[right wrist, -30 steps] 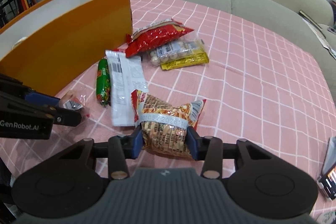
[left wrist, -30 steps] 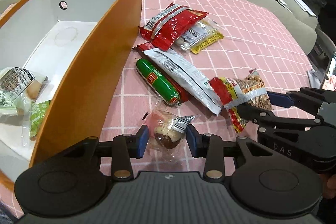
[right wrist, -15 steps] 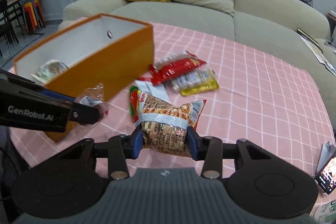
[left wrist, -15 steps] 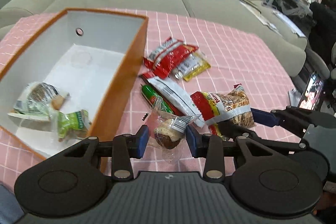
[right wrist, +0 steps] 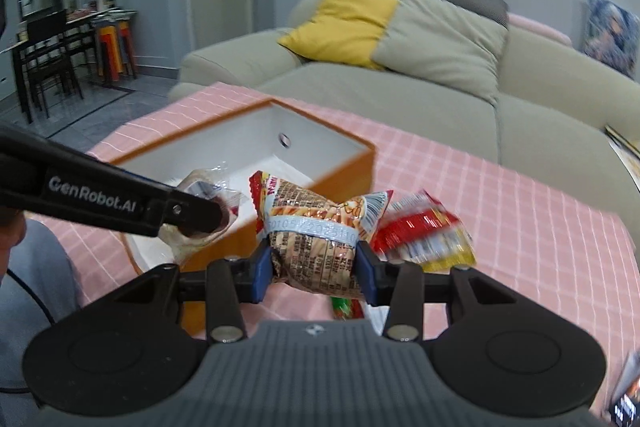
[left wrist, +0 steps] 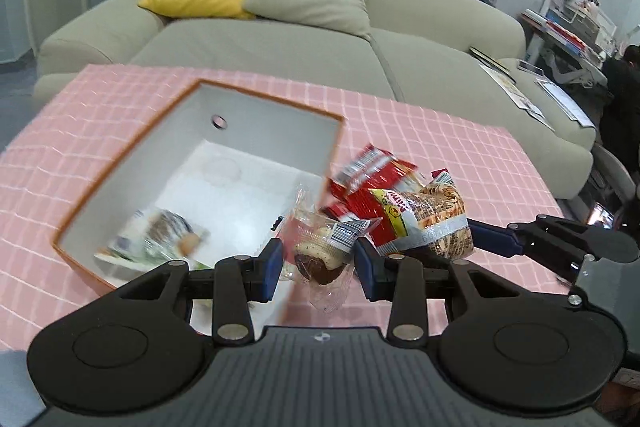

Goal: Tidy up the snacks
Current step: 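Carry the pastry and peanut bag into the box and open both tools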

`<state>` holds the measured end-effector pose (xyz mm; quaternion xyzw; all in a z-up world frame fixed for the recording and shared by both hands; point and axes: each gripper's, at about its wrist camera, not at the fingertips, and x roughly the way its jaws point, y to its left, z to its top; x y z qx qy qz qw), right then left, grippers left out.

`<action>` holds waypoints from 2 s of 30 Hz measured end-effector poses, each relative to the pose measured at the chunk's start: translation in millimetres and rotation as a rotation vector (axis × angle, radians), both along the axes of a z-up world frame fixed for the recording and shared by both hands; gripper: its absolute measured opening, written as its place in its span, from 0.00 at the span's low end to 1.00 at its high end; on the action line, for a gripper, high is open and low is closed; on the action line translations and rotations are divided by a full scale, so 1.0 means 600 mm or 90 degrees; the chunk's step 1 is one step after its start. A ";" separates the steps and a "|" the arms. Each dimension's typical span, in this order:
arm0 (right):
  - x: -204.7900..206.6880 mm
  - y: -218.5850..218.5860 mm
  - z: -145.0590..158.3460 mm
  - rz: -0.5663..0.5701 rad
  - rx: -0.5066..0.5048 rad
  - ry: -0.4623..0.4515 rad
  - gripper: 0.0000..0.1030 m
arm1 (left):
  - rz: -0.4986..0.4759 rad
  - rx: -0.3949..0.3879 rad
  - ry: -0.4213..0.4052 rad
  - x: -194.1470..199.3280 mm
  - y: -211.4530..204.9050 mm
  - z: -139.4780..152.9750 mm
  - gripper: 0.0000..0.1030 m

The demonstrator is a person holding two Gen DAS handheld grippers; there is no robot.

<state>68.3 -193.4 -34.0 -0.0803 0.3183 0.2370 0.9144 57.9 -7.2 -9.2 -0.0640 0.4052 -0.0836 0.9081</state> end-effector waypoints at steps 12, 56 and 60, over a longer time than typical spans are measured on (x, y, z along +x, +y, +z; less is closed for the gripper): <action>0.085 0.113 0.023 0.130 -0.070 -0.014 0.40 | -0.003 0.065 0.075 0.084 0.085 0.005 0.42; 0.277 0.292 -0.163 0.339 -0.315 0.246 0.46 | -0.110 0.140 0.365 0.213 0.126 -0.173 0.51; 0.274 0.285 -0.155 0.334 -0.314 0.233 0.53 | -0.101 0.153 0.356 0.201 0.128 -0.162 0.63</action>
